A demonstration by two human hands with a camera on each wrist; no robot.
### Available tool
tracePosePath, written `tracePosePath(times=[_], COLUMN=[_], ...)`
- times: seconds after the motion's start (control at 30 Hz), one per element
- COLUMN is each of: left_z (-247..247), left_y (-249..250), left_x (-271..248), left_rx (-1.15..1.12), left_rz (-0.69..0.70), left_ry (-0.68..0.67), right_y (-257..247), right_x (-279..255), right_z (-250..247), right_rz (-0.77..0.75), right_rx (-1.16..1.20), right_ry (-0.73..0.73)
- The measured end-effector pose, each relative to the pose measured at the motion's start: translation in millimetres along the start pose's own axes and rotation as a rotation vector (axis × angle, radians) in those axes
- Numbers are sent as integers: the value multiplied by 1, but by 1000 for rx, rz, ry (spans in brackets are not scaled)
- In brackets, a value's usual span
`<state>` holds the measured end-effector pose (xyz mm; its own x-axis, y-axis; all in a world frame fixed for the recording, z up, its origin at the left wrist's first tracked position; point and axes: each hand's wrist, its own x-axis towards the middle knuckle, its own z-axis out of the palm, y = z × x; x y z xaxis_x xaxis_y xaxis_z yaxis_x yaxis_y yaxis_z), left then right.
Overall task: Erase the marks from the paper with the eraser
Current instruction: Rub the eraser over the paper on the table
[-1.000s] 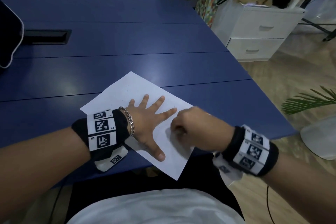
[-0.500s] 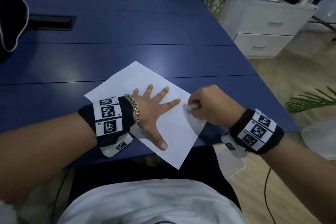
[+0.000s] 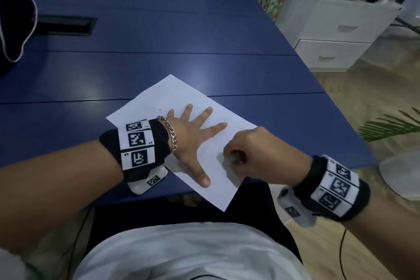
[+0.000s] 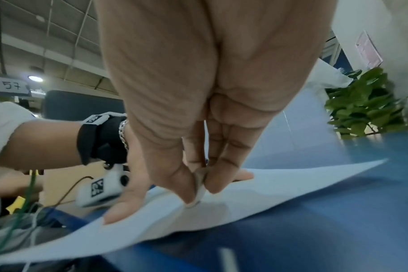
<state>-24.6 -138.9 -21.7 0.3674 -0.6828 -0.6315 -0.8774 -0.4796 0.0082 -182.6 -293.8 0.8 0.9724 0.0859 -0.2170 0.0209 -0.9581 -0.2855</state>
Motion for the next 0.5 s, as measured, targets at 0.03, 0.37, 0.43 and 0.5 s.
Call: tracePosePath(times=[0.03,0.37,0.43,0.5], left_z=[-1,10,9,8], left_y=[0,-9,-9,-10], left_x=[0,8,8,8], left_rx=[5,-23,-28,-35], left_rz=[-1,15,22,22], left_ry=[0,56,46,40], right_y=[3,-15,-2,2], right_x=[0,25,36,41], right_z=[-3,-4,-12,-14], right_rz=[7,30,114,143], right_rx=[-5,-68,-61,-70], right_ry=[-23,-8,76,108])
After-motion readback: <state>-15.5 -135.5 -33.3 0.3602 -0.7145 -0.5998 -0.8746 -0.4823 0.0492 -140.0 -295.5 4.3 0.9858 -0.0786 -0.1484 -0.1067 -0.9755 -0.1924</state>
